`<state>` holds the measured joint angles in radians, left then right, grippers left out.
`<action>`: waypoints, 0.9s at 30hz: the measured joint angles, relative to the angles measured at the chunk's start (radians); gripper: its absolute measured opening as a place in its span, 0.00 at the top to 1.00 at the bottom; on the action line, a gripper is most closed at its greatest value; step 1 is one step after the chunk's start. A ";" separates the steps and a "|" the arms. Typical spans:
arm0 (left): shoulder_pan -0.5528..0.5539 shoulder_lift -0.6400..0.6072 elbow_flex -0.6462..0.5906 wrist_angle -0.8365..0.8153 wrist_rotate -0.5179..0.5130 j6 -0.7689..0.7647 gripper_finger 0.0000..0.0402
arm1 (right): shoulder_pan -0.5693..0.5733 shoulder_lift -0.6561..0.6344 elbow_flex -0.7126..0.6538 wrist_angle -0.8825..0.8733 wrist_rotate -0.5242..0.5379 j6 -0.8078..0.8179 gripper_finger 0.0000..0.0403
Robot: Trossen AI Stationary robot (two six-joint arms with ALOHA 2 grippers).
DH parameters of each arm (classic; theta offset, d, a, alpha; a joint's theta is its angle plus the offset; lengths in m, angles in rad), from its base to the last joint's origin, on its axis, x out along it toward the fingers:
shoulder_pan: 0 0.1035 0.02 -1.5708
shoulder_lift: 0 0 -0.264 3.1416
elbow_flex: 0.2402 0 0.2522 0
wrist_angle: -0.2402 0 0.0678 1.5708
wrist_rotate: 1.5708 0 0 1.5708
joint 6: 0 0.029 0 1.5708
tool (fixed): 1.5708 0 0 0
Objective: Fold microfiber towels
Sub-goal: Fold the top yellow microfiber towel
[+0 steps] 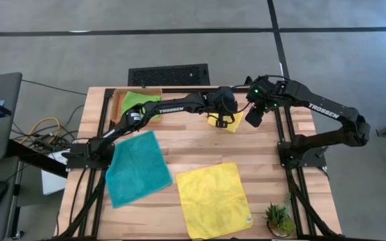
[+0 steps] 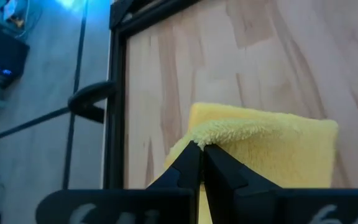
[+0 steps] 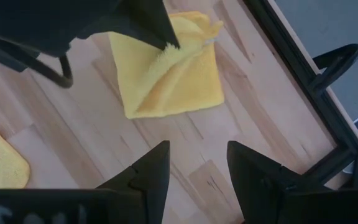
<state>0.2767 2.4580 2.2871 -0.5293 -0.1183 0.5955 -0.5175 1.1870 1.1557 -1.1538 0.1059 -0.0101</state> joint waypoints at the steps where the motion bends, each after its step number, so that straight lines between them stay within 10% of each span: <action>1: 0.002 0.000 0.000 0.004 0.014 -0.004 1.00 | 0.000 0.000 0.000 0.000 0.000 0.000 0.55; 12: 0.012 -0.001 0.000 0.006 -0.010 -0.092 0.98 | 0.000 -0.011 0.000 -0.003 0.000 0.000 0.55; 27: 0.011 -0.002 0.000 0.005 -0.003 -0.143 0.68 | 0.000 -0.012 0.000 -0.003 0.000 0.000 0.55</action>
<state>0.2878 2.4565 2.2871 -0.5239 -0.1209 0.4523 -0.5175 1.1751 1.1557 -1.1568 0.1059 -0.0103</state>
